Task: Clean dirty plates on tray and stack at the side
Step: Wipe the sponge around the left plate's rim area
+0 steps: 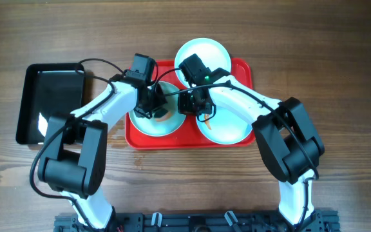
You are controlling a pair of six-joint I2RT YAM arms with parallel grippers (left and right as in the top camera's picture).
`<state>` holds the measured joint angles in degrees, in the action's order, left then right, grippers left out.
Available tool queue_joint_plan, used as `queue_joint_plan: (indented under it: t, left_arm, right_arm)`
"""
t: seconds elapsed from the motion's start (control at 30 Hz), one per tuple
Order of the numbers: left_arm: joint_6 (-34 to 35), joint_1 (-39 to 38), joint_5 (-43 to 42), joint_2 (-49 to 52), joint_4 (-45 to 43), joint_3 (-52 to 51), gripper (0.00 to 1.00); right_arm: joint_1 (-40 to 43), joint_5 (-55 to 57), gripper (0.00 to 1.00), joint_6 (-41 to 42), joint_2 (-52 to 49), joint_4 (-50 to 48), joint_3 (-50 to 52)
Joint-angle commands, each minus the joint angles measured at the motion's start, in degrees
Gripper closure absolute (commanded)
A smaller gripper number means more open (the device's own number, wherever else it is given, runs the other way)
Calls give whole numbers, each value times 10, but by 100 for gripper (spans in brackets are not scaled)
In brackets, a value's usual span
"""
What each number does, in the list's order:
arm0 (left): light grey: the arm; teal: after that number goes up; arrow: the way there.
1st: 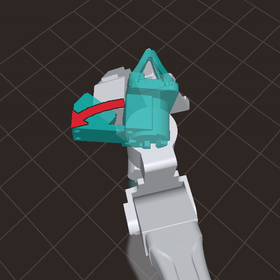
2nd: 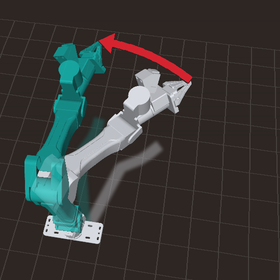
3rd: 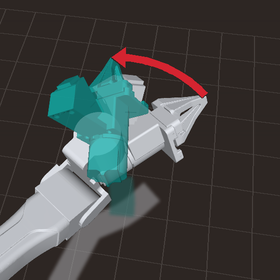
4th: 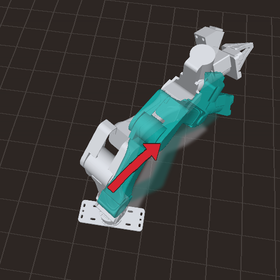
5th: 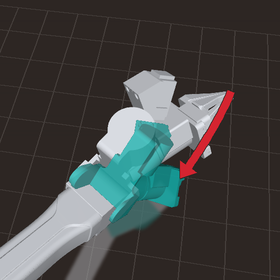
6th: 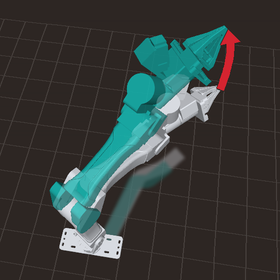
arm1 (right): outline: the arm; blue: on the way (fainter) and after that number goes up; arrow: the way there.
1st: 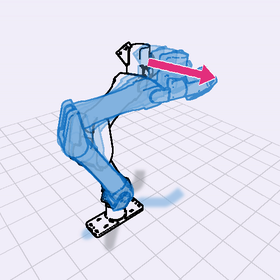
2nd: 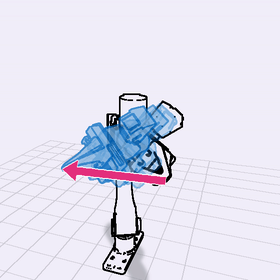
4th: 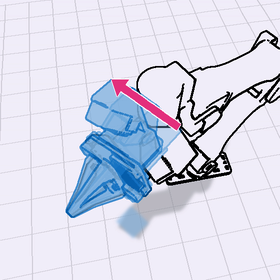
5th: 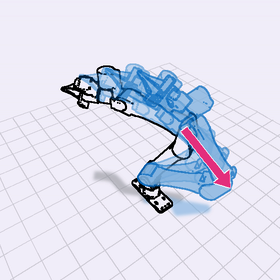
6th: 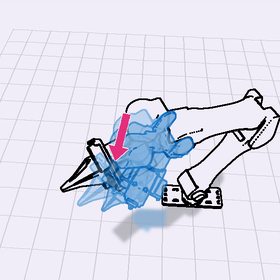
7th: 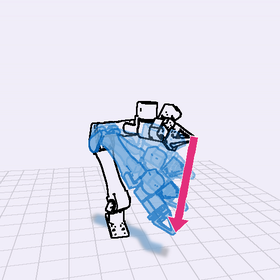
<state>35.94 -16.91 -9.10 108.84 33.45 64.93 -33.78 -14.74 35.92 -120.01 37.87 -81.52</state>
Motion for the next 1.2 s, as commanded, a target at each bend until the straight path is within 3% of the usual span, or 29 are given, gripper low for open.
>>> queue_joint_plan:
  t: [0.0, 0.37, 0.57, 0.73, 1.0, 1.17]
  left_arm:
    - [4, 2, 146, 44, 65, -40, 96]
    - [6, 14, 188, 44, 114, -40, 96]
    - [50, 42, 256, 44, 101, -40, 96]
    - [50, 56, 261, 44, 82, -40, 96]
    - [50, 53, 92, 44, 132, -40, 96]
    - [49, 37, 69, 44, 121, -40, 96]
  right_arm:
    - [-1, 14, 96, -13, -20, 3, 7]
    - [-1, 14, 96, -13, -27, 1, 7]
    - [-1, 14, 95, -13, -27, 1, 7]
    - [-1, 14, 96, -12, -27, -1, 7]
    - [-1, 14, 96, -12, -27, -3, 7]
    - [-1, 14, 96, -12, -27, -3, 7]
